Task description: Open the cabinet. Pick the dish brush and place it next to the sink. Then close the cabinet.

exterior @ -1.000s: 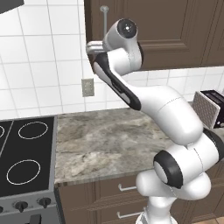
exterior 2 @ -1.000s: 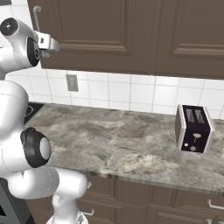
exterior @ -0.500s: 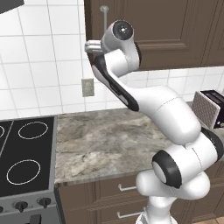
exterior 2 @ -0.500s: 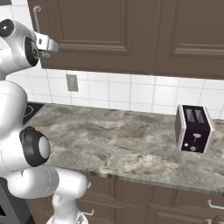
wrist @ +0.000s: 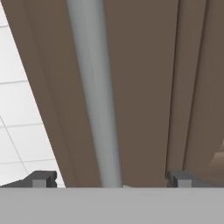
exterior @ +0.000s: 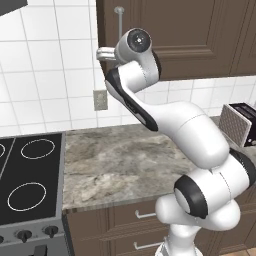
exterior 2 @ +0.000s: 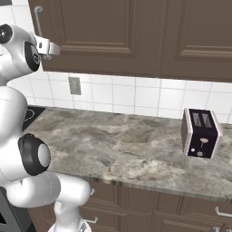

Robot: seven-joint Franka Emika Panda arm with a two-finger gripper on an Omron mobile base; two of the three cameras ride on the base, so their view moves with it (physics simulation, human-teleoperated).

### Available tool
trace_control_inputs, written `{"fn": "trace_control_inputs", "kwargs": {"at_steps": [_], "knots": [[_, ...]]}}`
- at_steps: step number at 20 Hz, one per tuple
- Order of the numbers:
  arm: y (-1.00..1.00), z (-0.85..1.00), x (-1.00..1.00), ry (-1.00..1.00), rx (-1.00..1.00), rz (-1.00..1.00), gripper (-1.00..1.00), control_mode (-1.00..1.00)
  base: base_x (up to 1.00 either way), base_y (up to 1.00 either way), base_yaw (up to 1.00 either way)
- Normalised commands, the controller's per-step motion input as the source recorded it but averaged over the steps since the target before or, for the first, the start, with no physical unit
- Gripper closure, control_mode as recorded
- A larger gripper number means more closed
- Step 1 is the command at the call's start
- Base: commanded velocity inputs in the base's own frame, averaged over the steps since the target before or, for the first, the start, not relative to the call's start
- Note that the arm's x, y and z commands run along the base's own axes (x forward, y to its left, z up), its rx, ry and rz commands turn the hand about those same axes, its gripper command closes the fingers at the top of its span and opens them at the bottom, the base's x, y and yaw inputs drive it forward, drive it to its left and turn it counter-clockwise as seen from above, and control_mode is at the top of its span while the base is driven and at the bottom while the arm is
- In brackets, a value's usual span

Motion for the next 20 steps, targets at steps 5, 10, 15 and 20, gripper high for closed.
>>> {"fn": "trace_control_inputs", "kwargs": {"at_steps": [5, 10, 15, 20], "knots": [[0.00, 0.00, 0.00, 0.00, 0.00, 0.00, 1.00, -1.00, 0.00, 0.00, 0.00], [0.00, 0.00, 0.00, 0.00, 0.00, 0.00, 1.00, -1.00, 0.00, 0.00, 0.00], [0.00, 0.00, 0.00, 0.00, 0.00, 0.00, 1.00, -1.00, 0.00, 0.00, 0.00], [-0.13, 0.00, 0.00, 0.00, 0.00, 0.00, 1.00, -1.00, 0.00, 0.00, 0.00]]}}
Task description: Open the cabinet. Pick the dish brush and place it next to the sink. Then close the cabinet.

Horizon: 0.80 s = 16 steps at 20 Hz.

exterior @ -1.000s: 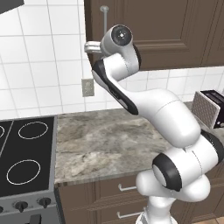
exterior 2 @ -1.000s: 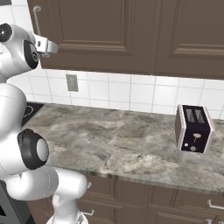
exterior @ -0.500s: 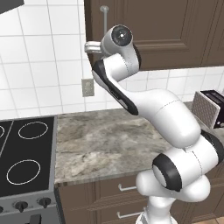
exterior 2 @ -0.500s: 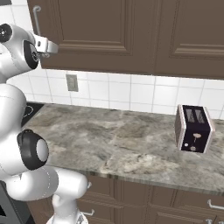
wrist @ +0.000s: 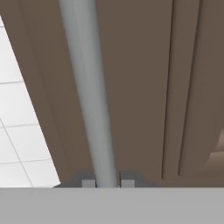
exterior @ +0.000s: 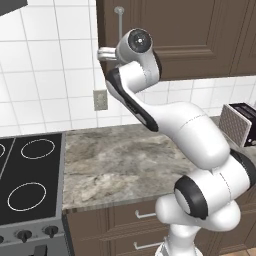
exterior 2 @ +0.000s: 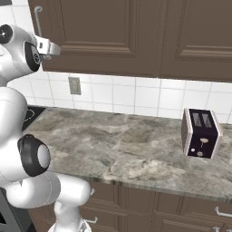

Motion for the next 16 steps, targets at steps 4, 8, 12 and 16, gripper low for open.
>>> {"fn": "trace_control_inputs", "kwargs": {"at_steps": [4, 8, 12, 16], "knots": [[-0.51, 0.00, -0.08, 0.00, 0.03, 0.00, 1.00, -1.00, 0.00, 0.00, 0.00], [-0.56, 0.00, -0.20, 0.00, 0.06, 0.00, 1.00, -1.00, 0.00, 0.00, 0.00], [-0.51, 0.00, -0.26, 0.00, 0.06, 0.00, 1.00, -1.00, 0.00, 0.00, 0.00], [-0.47, 0.00, -0.31, 0.00, 0.05, 0.00, 1.00, -1.00, 0.00, 0.00, 0.00]]}}
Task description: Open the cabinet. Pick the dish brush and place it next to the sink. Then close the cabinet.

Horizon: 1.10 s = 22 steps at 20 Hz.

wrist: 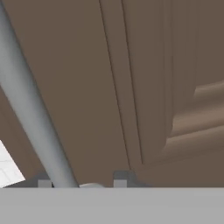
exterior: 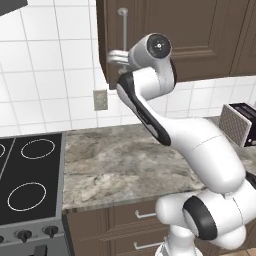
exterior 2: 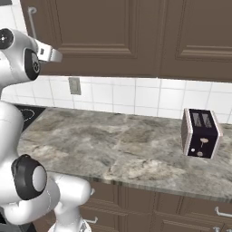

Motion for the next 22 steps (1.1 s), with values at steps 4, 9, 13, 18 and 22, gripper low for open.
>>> {"fn": "trace_control_inputs", "kwargs": {"at_steps": [4, 9, 13, 18, 22], "knots": [[-0.46, 0.00, -0.40, 0.00, 0.05, 0.00, 1.00, -1.00, 0.00, 0.00, 0.00], [-0.42, 0.00, -0.49, 0.00, 0.02, 0.00, 1.00, -1.00, 0.00, 0.00, 0.00], [-0.42, 0.00, -0.57, 0.00, 0.01, 0.00, 1.00, -1.00, 0.00, 0.00, 0.00], [-0.41, 0.00, -0.57, 0.00, 0.01, 0.00, 1.00, -1.00, 0.00, 0.00, 0.00], [-0.44, 0.00, -0.57, 0.00, 0.00, 0.00, 1.00, -1.00, 0.00, 0.00, 0.00]]}}
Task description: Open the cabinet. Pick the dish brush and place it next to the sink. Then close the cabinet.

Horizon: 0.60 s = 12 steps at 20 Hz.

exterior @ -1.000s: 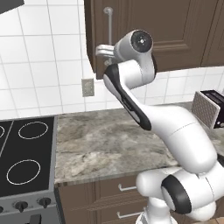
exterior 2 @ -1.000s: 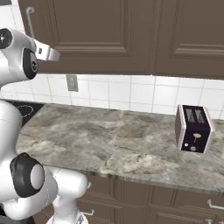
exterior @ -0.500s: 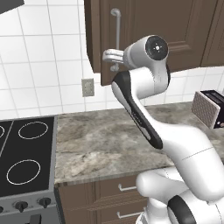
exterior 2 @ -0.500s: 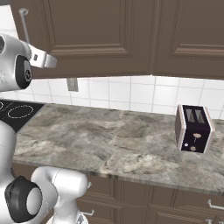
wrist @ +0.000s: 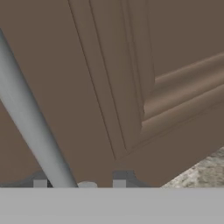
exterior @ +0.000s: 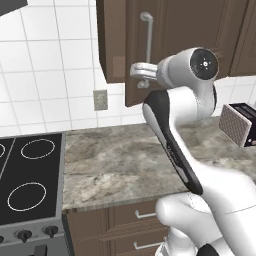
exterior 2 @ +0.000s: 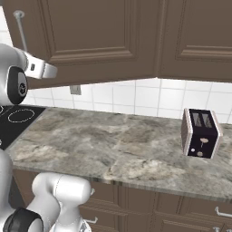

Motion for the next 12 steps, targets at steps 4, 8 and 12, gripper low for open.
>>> {"fn": "trace_control_inputs", "kwargs": {"at_steps": [4, 8, 12], "knots": [[-0.47, 0.00, -0.49, 0.00, 0.00, 0.00, 1.00, -1.00, 0.00, 0.00, 0.00], [-0.52, 0.00, -0.44, 0.00, 0.00, 0.00, 1.00, -1.00, 0.00, 0.00, 0.00], [-0.56, 0.00, -0.31, 0.00, 0.00, 0.00, 1.00, -1.00, 0.00, 0.00, 0.00]]}}
